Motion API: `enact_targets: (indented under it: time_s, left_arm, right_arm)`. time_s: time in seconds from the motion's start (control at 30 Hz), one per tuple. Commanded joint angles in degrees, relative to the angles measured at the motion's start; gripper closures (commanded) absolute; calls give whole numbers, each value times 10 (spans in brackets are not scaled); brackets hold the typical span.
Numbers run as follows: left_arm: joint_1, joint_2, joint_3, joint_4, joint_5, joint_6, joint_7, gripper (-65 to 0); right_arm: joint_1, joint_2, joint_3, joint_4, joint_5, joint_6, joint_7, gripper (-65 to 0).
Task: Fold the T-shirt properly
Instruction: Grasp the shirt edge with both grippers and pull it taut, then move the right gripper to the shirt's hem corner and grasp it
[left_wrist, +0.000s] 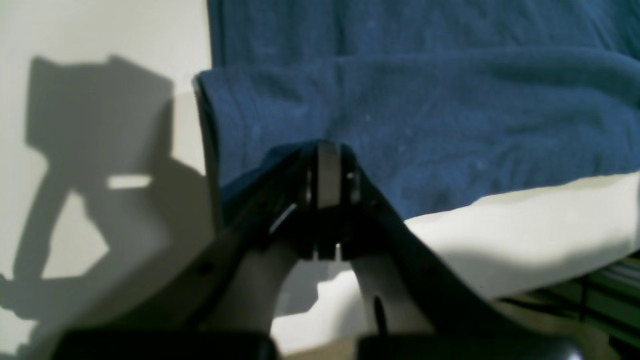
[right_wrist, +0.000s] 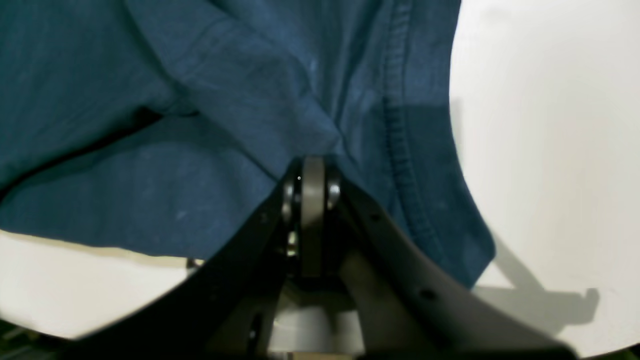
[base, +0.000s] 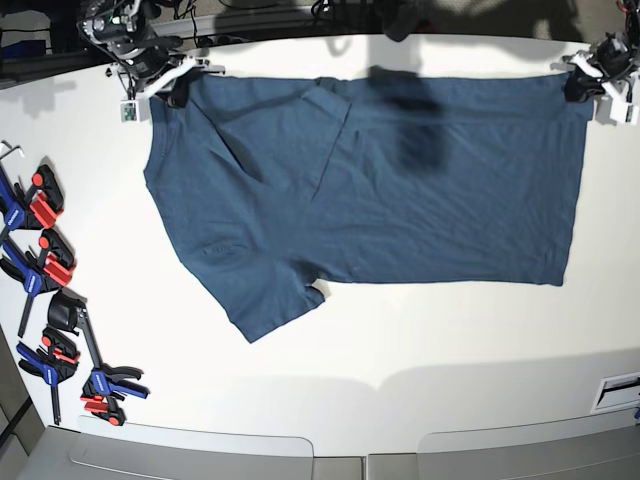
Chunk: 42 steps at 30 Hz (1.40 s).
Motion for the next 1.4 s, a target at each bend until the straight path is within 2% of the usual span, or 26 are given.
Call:
enact_targets:
  time_s: [0.0,0.1,0.3,0.53,0.8,0.9,1.03,1.13,1.17,1.2,1.23,1.3,1.37]
  left_arm:
    - [16,-8,-14,-2,28,11,36,0]
    - [28,-5,-53,-2,27,11,35,0]
    - [30,-5,-113,-2,-20,11,36,0]
    - [30,-5,-119,2,-31,11,35,0]
    - [30,-5,-136,65,-29,11,36,0]
    - [30,-5,-163,98,-29,11,35,0]
    - [30,-5,-209,138,-29,11,18,0]
    - [28,-5,-232,157,-33,11,10,0]
    - [28,-5,-235,159,-35,11,8,-19]
    - [29,-6,-235,160,-35,11,3,-68]
    - [29,-5,-235,160,-35,11,0,-115]
    - [29,-5,-234,160,-40,11,-1,-184]
    - [29,-5,-234,160,-39,11,-1,-206]
  right_arm:
    - [-5,3,1,5,-19,-4,-12,0]
    - [-5,5,2,5,-25,-4,-12,0]
    - [-5,5,4,5,-17,-4,-24,0]
    - [-5,5,4,22,39,-4,-48,0]
    - [-5,5,4,115,41,-4,-64,0]
    - [-4,5,4,158,41,-4,-60,0]
    - [3,5,4,214,40,-4,-17,0]
    - [33,5,4,231,23,-4,16,-204]
    - [49,4,4,231,10,-4,29,-270]
    - [67,1,4,230,-8,-7,40,-319]
    - [86,-2,4,229,-27,-10,48,-347]
    - [125,-5,4,220,-61,-24,63,-354]
    - [161,-3,4,202,-91,-33,74,-354]
